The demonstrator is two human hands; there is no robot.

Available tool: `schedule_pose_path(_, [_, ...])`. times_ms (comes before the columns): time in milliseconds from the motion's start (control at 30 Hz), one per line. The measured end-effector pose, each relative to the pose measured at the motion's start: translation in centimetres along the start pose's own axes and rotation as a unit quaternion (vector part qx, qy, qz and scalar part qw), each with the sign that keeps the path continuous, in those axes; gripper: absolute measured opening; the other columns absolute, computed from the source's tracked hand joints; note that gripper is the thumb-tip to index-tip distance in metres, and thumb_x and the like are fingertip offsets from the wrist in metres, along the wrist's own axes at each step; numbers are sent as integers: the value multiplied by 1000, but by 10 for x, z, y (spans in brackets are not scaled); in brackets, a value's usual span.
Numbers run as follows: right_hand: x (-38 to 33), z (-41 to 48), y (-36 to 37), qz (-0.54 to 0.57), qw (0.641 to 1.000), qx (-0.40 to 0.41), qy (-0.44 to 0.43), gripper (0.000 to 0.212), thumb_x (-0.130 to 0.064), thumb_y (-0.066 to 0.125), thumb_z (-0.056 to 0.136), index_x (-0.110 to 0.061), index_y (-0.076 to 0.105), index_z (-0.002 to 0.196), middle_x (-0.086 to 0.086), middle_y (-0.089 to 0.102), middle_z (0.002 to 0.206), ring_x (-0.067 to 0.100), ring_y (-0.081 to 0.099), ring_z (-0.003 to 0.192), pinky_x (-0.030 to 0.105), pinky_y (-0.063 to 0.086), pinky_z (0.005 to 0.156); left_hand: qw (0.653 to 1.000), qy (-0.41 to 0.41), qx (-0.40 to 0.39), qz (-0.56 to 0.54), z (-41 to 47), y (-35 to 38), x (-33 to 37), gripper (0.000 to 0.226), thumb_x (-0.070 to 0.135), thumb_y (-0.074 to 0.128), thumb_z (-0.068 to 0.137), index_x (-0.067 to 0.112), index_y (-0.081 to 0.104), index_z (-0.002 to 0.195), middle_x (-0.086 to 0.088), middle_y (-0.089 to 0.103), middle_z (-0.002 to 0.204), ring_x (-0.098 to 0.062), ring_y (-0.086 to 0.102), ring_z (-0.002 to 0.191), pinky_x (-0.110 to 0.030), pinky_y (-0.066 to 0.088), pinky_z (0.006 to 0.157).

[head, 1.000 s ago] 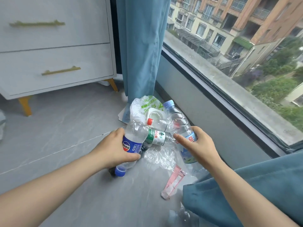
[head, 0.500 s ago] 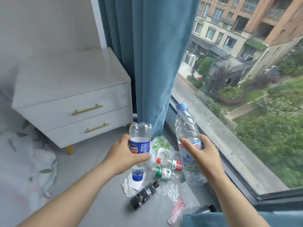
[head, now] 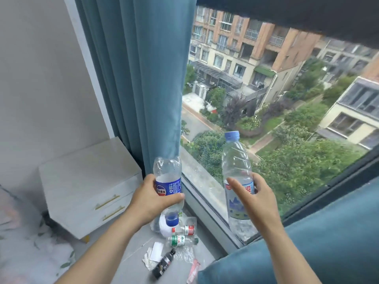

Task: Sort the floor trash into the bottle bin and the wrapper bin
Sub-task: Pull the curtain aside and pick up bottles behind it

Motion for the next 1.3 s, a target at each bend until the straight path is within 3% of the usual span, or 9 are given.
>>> schedule_pose_path(67, [-45,-15,-26,8,1000,20,-10,28,-40,79,75,-28,65,97,-7,72,86,1,66,68,17,54,60,1000,24,-13,-13,-20,-13,41,70,42,88,56,25,50,113,7,65,103,-11,63,91,-34,54,81])
schedule_pose_path(167, [-98,-44,-58,6,997,63,-38,39,-55,74,66,-35,63,97,-10,71,89,5,68,76,30,57,68,996,72,-27,-54,-45,-27,94,74,55,85,41,33,52,104,7,69,99,-11,67,91,-40,55,86])
schedule_pose_path(333, [-164,-105,-104,19,986,147,-78,44,-61,74,63,-38,61,99,-16,70,85,-6,65,74,8,47,56,980,173,-73,-71,-94,-31,170,52,36,85,64,32,52,105,12,66,98,-3,64,87,-17,46,69])
schedule_pose_path(533, [-210,-172,-155,77,969,206,-117,58,-62,79,60,-35,61,108,-18,71,89,-5,68,78,9,49,57,950,264,-129,-103,-150,-28,234,47,28,84,66,28,56,105,9,72,90,1,68,76,-8,48,59])
schedule_pose_path(667, [-218,-221,-193,106,956,235,-138,64,-61,72,53,-33,62,109,-13,73,92,2,71,81,13,52,59,918,317,-196,-137,-204,-9,273,42,19,84,69,26,57,101,12,73,87,-2,69,74,-12,53,63])
schedule_pose_path(767, [-218,-257,-228,103,948,268,-140,47,-50,80,60,-34,63,101,-17,73,84,-3,68,73,7,48,57,892,351,-235,-161,-244,13,299,40,17,84,69,24,59,100,7,74,88,-7,70,77,-16,55,67])
schedule_pose_path(867, [-208,-299,-270,97,935,317,-127,39,-44,84,63,-32,65,95,-16,72,80,-1,67,69,7,47,56,867,368,-282,-185,-287,45,318,39,7,83,68,20,61,98,2,74,85,-6,68,70,-13,52,61])
schedule_pose_path(1033, [-182,-373,-342,94,901,413,-94,33,-43,72,62,-33,67,93,-12,73,82,8,70,74,14,52,60,827,371,-376,-191,-358,117,333,38,20,75,61,16,62,96,-2,71,79,-12,62,67,-19,51,62])
schedule_pose_path(1300, [-135,-485,-426,80,848,521,-52,38,-54,84,57,-42,67,89,-9,74,87,11,71,80,30,55,74,786,348,-487,-152,-463,229,334,45,36,75,56,24,62,97,8,70,82,-9,64,72,-21,46,66])
Point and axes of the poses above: each hand's wrist, its own z-axis towards the middle knuckle, its own y-axis out of the palm, x = y × z, the point moved 5 cm from there along z, towards the middle knuckle
